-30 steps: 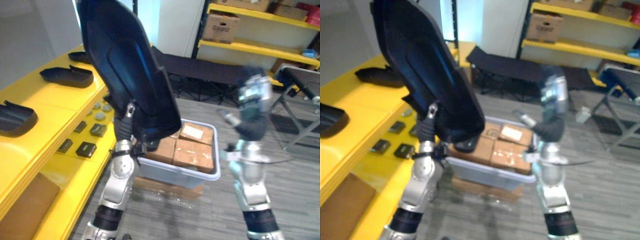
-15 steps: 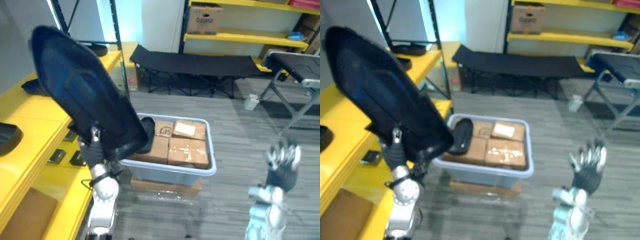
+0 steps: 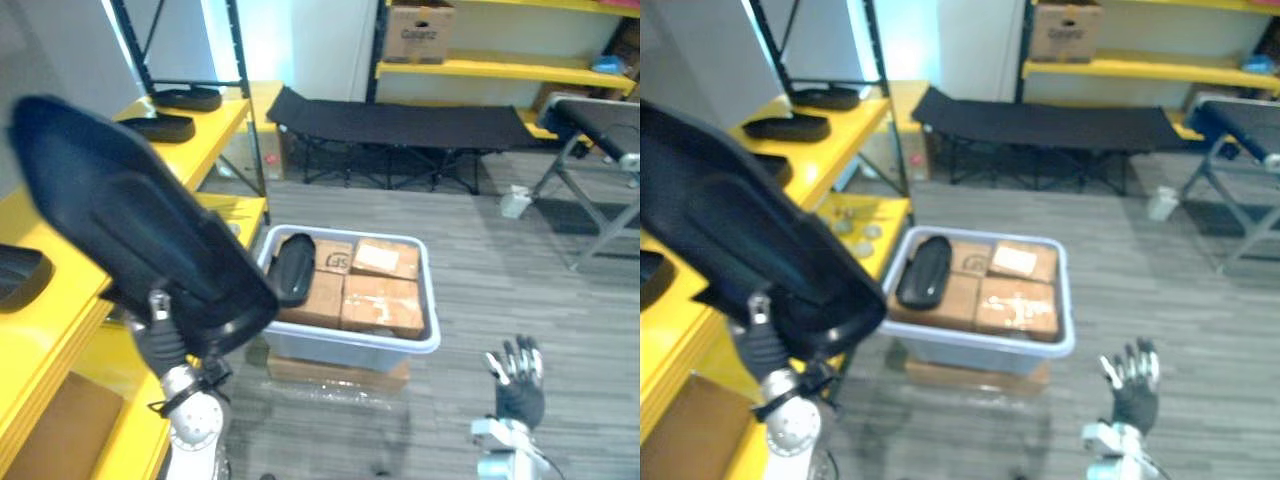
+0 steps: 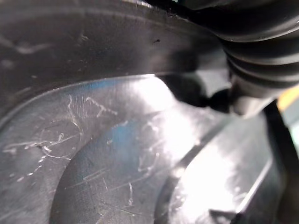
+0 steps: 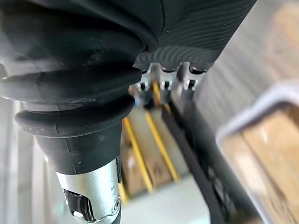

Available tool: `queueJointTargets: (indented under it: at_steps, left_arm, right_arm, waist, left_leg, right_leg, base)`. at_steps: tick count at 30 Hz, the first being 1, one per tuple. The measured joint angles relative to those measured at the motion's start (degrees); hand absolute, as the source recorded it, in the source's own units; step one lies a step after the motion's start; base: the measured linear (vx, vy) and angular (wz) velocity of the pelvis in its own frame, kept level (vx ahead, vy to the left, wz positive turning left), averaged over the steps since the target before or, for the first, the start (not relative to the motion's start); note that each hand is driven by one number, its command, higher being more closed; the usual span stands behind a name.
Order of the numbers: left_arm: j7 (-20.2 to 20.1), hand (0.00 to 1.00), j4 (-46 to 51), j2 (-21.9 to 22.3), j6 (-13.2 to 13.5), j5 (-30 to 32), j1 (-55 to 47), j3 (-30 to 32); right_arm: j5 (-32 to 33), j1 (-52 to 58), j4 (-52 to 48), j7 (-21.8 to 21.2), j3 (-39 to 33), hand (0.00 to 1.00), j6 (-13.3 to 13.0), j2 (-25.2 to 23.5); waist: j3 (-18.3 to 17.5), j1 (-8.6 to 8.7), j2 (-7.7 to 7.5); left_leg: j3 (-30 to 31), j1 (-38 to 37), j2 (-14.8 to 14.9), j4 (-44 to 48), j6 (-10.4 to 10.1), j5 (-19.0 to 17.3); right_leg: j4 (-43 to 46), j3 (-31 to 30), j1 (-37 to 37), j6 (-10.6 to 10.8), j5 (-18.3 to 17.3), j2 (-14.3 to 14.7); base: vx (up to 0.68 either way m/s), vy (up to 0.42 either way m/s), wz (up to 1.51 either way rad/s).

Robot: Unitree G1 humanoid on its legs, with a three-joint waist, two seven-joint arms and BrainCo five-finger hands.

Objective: Walk over and take plastic housings, then place them on the shelf

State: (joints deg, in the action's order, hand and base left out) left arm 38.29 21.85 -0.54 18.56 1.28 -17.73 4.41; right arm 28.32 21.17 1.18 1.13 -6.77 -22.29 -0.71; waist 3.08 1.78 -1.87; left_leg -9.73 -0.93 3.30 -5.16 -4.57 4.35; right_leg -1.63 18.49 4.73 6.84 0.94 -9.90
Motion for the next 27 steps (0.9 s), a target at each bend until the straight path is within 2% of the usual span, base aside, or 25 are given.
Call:
queueJointTargets:
  at_steps: [3, 7, 9, 13, 15, 18, 20, 22, 23, 25, 27]
  left_arm:
    - [2.26, 1.00, 4.34, 1.08, -1.08, 1.56, -2.58, 6.91]
    - [2.58, 1.00, 7.50, 2.68, -1.53, 1.58, -4.66, 13.40]
    - [1.97, 1.00, 8.50, 4.40, -1.50, 1.41, -5.42, 16.73]
    - [0.94, 1.00, 8.50, 6.08, -1.20, 0.95, -6.74, 19.94]
    - [-0.08, 1.00, 8.50, 6.08, -1.15, 0.86, -7.11, 21.12]
    - [-1.13, 1.00, 8.48, 6.12, -1.01, -0.36, -7.32, 21.77]
    - [-1.28, 1.00, 8.31, 6.35, -1.00, -1.43, -7.48, 21.72]
    - [-2.18, 1.00, 8.18, 6.27, -0.90, -1.51, -6.93, 20.96]
    - [-3.30, 1.00, 8.04, 6.09, -0.35, -1.61, -6.21, 19.68]
    - [-4.53, 1.00, 8.04, 5.95, 0.96, -3.44, -5.88, 16.77]
    - [-4.67, 1.00, 8.04, 5.95, 1.34, -3.49, -5.90, 16.71]
  right_arm:
    - [-2.36, -4.98, 0.36, 0.21, 5.40, 0.00, 0.38, 1.94]
    - [-4.54, -11.31, 2.62, 1.14, 9.84, 0.00, 1.37, 2.43]
    - [-4.93, -14.45, 4.27, 1.64, 12.09, 0.00, 1.95, 2.37]
    - [-6.49, -17.11, 4.80, 3.20, 14.90, 0.00, 3.04, 2.30]
    - [-6.65, -17.94, 5.20, 3.60, 15.49, 0.00, 3.79, 2.33]
    - [-6.87, -18.05, 6.45, 3.43, 16.32, 0.00, 5.40, 2.41]
    - [-7.17, -18.01, 6.43, 2.57, 16.32, 0.00, 6.06, 2.55]
    - [-7.17, -17.14, 5.91, 2.48, 15.99, 0.00, 6.53, 2.95]
    - [-7.18, -16.61, 5.91, 2.52, 15.78, 0.00, 6.58, 3.66]
    - [-7.82, -15.64, 5.83, 2.49, 15.70, 0.00, 6.59, 5.17]
    - [-9.12, -15.79, 5.79, 2.29, 15.83, 0.00, 6.59, 5.21]
  waist:
    - [0.24, -2.76, -0.02]
    - [0.47, -5.87, -0.66]
    - [1.32, -8.13, -1.09]
    - [2.46, -9.42, -1.67]
    - [3.01, -10.50, -2.21]
    - [3.26, -10.48, -3.03]
    - [3.38, -10.45, -2.99]
    - [3.65, -8.99, -3.28]
    - [4.40, -8.58, -2.73]
    - [5.07, -8.87, -1.77]
    - [5.63, -9.02, -1.74]
  left_leg:
    - [4.37, 0.18, -1.15, 0.02, 0.31, 0.59]
    - [8.96, 2.28, -2.58, 0.04, 0.95, 1.30]
    - [11.57, 2.99, -3.55, 0.04, 1.25, 1.64]
    - [14.14, 3.03, -4.94, 0.03, 1.52, 1.53]
    - [14.48, 3.01, -4.90, 0.03, 1.96, 1.27]
    - [15.39, 3.00, -4.88, 0.06, 2.07, 1.53]
    - [15.07, 3.59, -4.80, 0.02, 2.10, 1.35]
    - [7.45, 4.17, -3.32, 0.12, 2.88, 1.01]
    - [2.90, 4.29, -2.37, 0.28, 3.31, 1.68]
    - [1.78, 4.99, -2.32, 0.10, 3.09, 3.63]
    - [1.80, 5.00, -2.58, 0.10, 3.28, 3.70]
  right_leg:
    - [0.11, 4.81, 2.48, 0.59, -0.20, -0.97]
    - [0.06, 9.85, 3.65, 0.98, -0.51, -1.47]
    - [0.20, 12.92, 4.72, 1.00, -0.52, -2.06]
    - [2.25, 14.95, 5.58, 1.05, -1.63, -3.33]
    - [3.40, 15.44, 5.32, -0.06, -2.61, -3.47]
    - [4.46, 15.94, 5.56, -0.25, -4.18, -3.30]
    - [4.32, 16.81, 5.80, -0.04, -4.29, -3.00]
    - [3.35, 20.40, 7.58, 1.09, -3.99, -3.03]
    - [3.43, 22.67, 8.69, 1.14, -3.96, -3.14]
    - [4.01, 24.07, 9.05, 1.05, -4.01, -3.43]
    - [4.42, 23.97, 9.11, 0.96, -4.06, -3.89]
  base:
    - [0.05, 0.013, 0.69]
    - [0.04, 0.007, 0.73]
    - [0.03, 0.029, 0.65]
    - [0.03, 0.048, 0.41]
    - [0.00, 0.022, 0.10]
    - [0.00, -0.038, 0.15]
    - [-0.03, -0.035, 0.20]
    - [-0.06, -0.013, 0.74]
    - [-0.05, 0.027, 0.83]
    - [-0.05, 0.081, 0.71]
    - [0.00, 0.082, 0.27]
